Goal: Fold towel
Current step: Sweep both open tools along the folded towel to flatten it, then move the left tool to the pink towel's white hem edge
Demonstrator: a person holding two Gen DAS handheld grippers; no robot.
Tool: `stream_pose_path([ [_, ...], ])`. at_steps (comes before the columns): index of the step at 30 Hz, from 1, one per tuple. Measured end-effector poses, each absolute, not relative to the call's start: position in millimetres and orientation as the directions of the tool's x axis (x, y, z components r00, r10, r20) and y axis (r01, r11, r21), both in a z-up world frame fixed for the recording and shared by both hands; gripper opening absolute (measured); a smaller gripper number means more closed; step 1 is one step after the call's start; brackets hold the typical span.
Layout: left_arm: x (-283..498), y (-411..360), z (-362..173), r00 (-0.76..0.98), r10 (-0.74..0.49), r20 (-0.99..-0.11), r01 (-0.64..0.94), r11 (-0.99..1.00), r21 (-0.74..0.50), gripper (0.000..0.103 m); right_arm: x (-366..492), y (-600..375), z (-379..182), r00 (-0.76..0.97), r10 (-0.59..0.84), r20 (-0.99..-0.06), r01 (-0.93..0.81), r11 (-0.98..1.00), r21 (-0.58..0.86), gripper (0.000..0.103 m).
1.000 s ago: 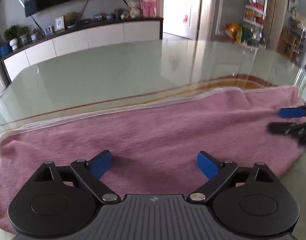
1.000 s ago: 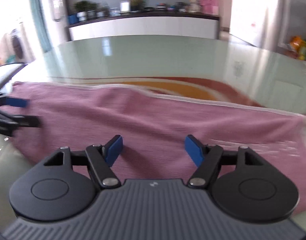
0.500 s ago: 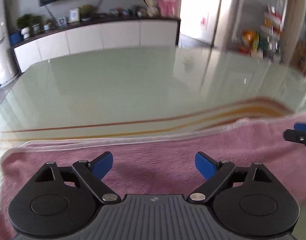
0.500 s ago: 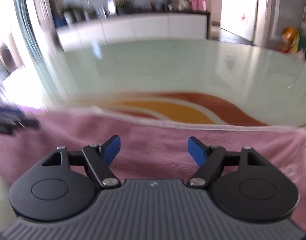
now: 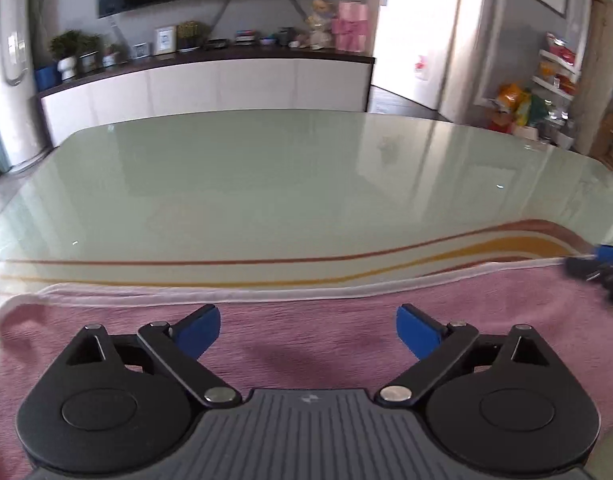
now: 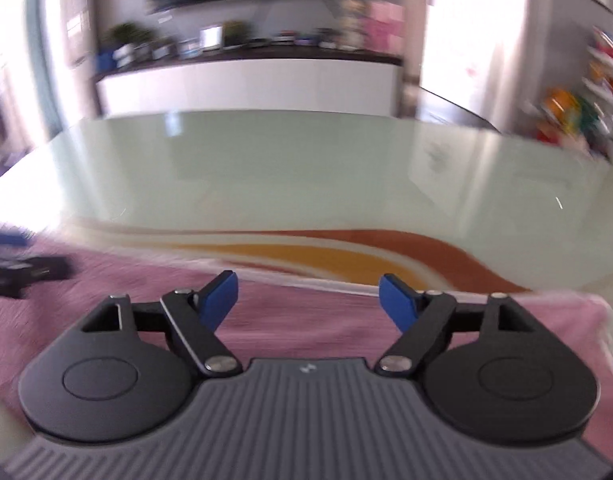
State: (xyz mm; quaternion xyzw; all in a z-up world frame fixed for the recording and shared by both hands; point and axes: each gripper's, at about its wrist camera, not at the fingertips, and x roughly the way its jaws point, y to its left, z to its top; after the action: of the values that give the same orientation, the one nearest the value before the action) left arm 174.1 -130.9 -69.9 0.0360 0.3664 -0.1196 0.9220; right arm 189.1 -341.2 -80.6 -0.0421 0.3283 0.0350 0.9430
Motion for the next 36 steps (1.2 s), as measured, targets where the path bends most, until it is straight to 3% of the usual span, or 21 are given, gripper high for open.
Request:
stream_pose_path([
  [1,175,-138,-73,0.699,-0.189,-0.69,0.262,0.965,0.001,0.097,192,-331,-86,0.773,0.026,-0.634,-0.108,0.99,-0.09,0.081],
  [2,176,-142,-77,0.697,-0.173,-0.696,0.265,0.964,0.025,0.1,196,-327,-92,0.763,0.004,-0.646,-0.107,0.987,-0.121,0.089],
  [4,178,-141,-83,0.707,-0.158,-0.689,0.261,0.964,0.048,0.103,199,-330,-97,0.779,-0.082,-0.622,-0.06,0.977,-0.204,0.094],
  [7,178,-123,-83,0.717,-0.12,-0.687,0.218,0.974,0.058,0.103,197,-349,-95,0.786,-0.248,-0.566,0.062,0.943,-0.327,0.093],
  [8,178,-116,-82,0.721,-0.09,-0.688,0.189,0.979,0.071,0.103,195,-354,-94,0.783,-0.275,-0.557,0.092,0.938,-0.334,0.083],
  [10,174,-104,-78,0.727,-0.073,-0.683,0.149,0.987,0.053,0.097,181,-360,-85,0.8,-0.24,-0.55,0.1,0.957,-0.272,0.079],
  [13,164,-97,-74,0.738,-0.109,-0.666,0.165,0.986,0.022,0.097,159,-348,-76,0.819,0.012,-0.573,-0.058,0.996,-0.063,0.085],
  [15,158,-92,-79,0.739,-0.081,-0.669,0.169,0.983,0.069,0.098,148,-340,-77,0.79,0.101,-0.604,-0.123,0.992,0.006,0.085],
  [17,155,-79,-82,0.732,-0.08,-0.677,0.161,0.985,0.057,0.102,147,-338,-83,0.774,0.088,-0.628,-0.131,0.991,-0.023,0.088],
  [19,151,-51,-81,0.726,-0.079,-0.683,0.137,0.99,0.032,0.103,146,-357,-88,0.772,0.065,-0.633,-0.093,0.996,-0.012,0.098],
  [22,149,-12,-79,0.726,-0.035,-0.686,0.097,0.994,0.052,0.103,145,-391,-92,0.769,-0.014,-0.639,0.0,1.0,-0.022,0.101],
  [25,159,25,-74,0.71,-0.031,-0.704,0.065,0.998,0.022,0.103,141,-416,-91,0.765,-0.086,-0.638,0.088,0.996,-0.029,0.1],
  [27,161,34,-67,0.71,-0.027,-0.704,0.067,0.997,0.029,0.097,134,-421,-87,0.773,-0.075,-0.63,0.101,0.995,0.005,0.091],
  [34,177,56,-58,0.681,-0.223,-0.698,0.2,0.973,-0.116,0.097,109,-407,-91,0.791,0.002,-0.612,0.027,0.999,0.039,0.092],
  [36,192,56,-63,0.666,-0.231,-0.71,0.213,0.97,-0.115,0.102,110,-409,-93,0.791,-0.011,-0.612,0.024,1.0,0.012,0.093],
])
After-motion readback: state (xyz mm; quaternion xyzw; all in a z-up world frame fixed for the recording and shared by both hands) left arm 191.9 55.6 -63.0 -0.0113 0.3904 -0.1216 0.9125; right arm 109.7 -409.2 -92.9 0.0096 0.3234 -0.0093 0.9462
